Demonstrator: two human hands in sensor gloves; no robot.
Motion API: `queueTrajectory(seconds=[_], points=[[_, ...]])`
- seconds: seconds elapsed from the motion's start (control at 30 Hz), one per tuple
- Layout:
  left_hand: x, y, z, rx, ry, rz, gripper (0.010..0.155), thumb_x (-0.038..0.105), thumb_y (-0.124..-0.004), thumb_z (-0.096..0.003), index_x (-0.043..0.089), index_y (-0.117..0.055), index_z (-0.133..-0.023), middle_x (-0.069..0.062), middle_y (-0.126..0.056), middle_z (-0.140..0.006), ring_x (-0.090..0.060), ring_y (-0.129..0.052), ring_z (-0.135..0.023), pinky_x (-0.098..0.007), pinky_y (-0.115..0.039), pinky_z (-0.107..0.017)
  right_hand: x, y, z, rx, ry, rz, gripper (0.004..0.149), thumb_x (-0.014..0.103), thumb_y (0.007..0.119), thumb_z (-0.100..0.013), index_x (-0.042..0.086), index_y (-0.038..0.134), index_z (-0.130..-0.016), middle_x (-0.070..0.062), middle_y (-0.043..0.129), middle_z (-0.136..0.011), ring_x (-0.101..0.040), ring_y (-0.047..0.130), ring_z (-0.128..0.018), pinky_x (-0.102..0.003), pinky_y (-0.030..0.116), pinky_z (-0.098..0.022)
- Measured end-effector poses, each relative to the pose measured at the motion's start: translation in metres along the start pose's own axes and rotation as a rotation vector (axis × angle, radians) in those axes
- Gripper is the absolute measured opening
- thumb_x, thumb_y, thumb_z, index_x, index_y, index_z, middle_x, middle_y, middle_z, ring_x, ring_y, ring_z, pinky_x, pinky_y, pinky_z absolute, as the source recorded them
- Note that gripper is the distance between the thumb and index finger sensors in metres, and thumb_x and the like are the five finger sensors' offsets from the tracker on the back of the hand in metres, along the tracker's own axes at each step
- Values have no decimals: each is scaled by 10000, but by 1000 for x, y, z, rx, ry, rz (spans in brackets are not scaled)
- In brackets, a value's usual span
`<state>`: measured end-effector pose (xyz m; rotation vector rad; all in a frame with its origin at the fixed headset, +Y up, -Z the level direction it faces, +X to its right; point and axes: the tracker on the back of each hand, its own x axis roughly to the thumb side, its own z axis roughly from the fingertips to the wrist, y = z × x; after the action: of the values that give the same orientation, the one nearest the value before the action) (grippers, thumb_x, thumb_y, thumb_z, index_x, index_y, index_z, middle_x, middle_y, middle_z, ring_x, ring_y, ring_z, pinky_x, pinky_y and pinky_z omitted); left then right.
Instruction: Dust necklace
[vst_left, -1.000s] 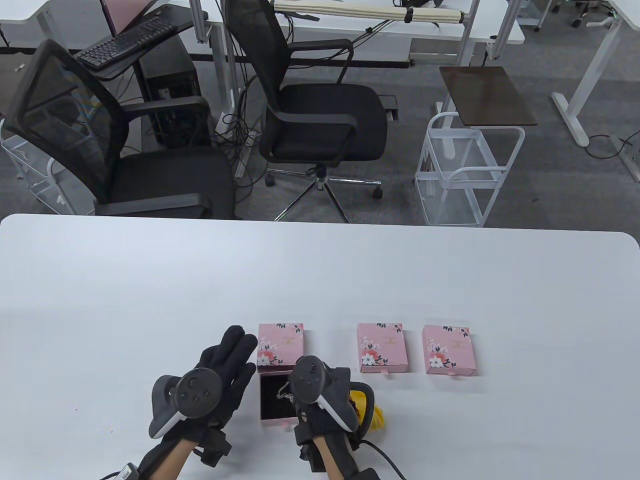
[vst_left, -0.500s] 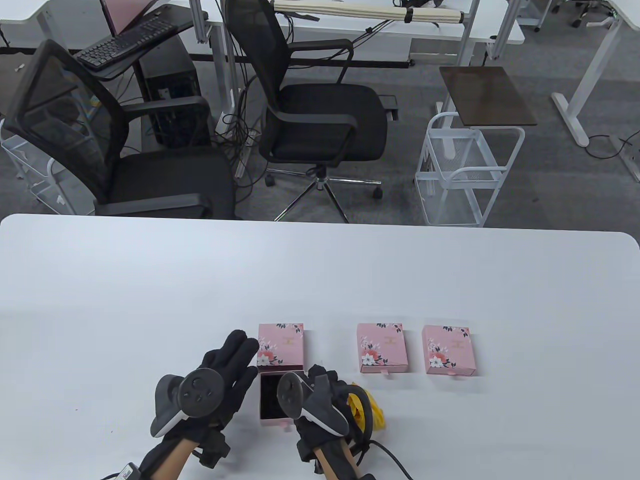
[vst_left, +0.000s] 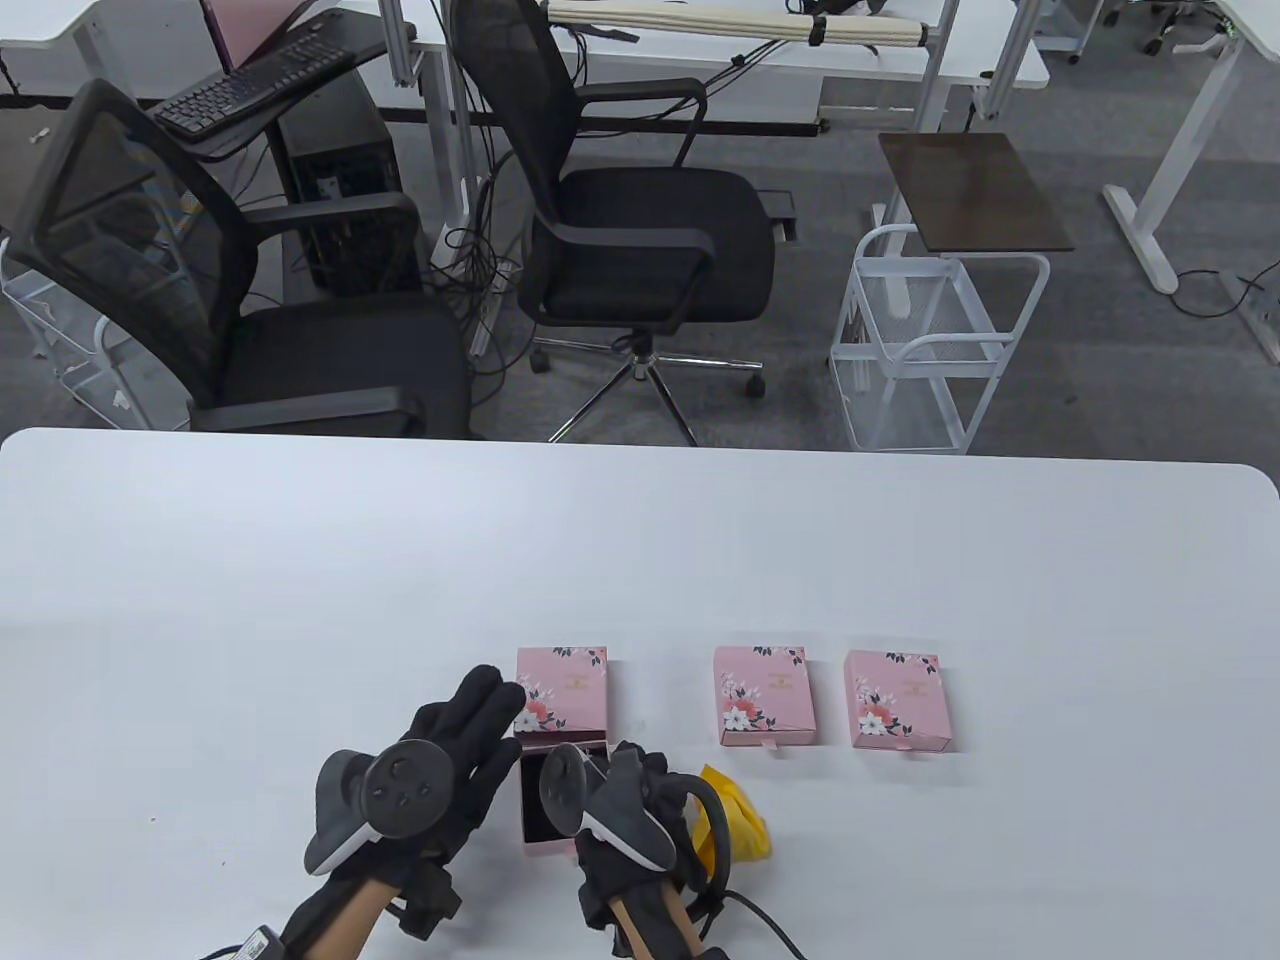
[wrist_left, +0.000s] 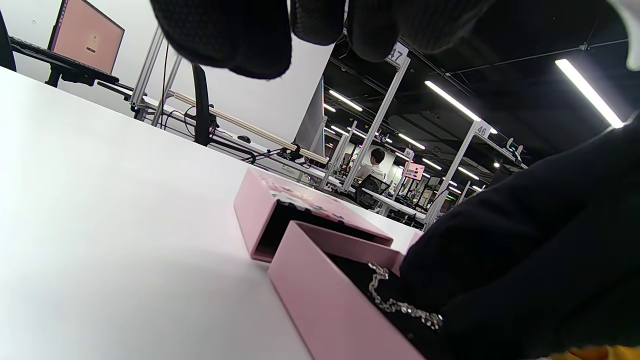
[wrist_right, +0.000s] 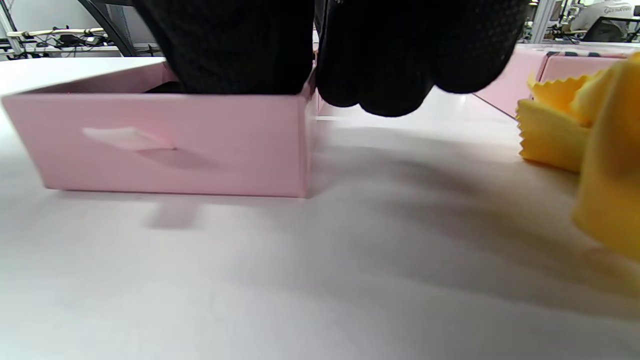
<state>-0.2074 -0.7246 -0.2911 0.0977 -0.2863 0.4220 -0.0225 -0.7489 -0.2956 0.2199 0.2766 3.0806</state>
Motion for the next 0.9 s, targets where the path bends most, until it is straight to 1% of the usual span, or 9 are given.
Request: queueTrajectory(seconds=[0.37, 0.47, 0.67, 0.83, 0.9], points=[[2, -2, 0, 8, -12, -6, 546, 472, -635, -602, 337, -545, -1123, 39, -450, -1233, -306, -674, -956, -477, -680, -688, 4, 1, 0, 8, 4, 30, 420, 270, 880, -590, 68, 776, -943, -322, 658, -1041, -522, 755, -820, -591, 695, -601], [2, -2, 0, 9, -14, -5, 545, 472, -635, -602, 339, -546, -1122, 36, -450, -1233, -306, -674, -955, -477, -680, -688, 5, 0, -1, 22, -23, 46, 431, 282, 856, -609, 49, 759, -959, -341, 634, -1048, -536, 736, -830, -594, 685, -609], [1, -2, 0, 9, -9, -5, 547, 472, -635, -602, 336, -544, -1124, 34, -445, -1234, -309, -672, -956, -477, -679, -689, 4, 1, -2, 68, -51, 42, 440, 262, 789, -634, 19, 705, -991, -363, 577, -1065, -546, 700, -847, -599, 664, -626], [1, -1, 0, 10, -4, -2, 549, 472, -635, -602, 335, -541, -1125, 34, -434, -1236, -306, -668, -962, -480, -677, -690, 1, 1, -1, 65, -62, 18, 435, 259, 759, -641, 27, 687, -1001, -367, 534, -1089, -547, 688, -860, -594, 662, -628], [1, -1, 1, 10, -4, -3, 550, 472, -635, -602, 333, -538, -1126, 30, -429, -1236, -309, -664, -965, -484, -673, -694, -2, -3, 1, 59, -75, -26, 434, 260, 749, -643, 29, 679, -1004, -367, 517, -1097, -552, 682, -866, -594, 660, -630]])
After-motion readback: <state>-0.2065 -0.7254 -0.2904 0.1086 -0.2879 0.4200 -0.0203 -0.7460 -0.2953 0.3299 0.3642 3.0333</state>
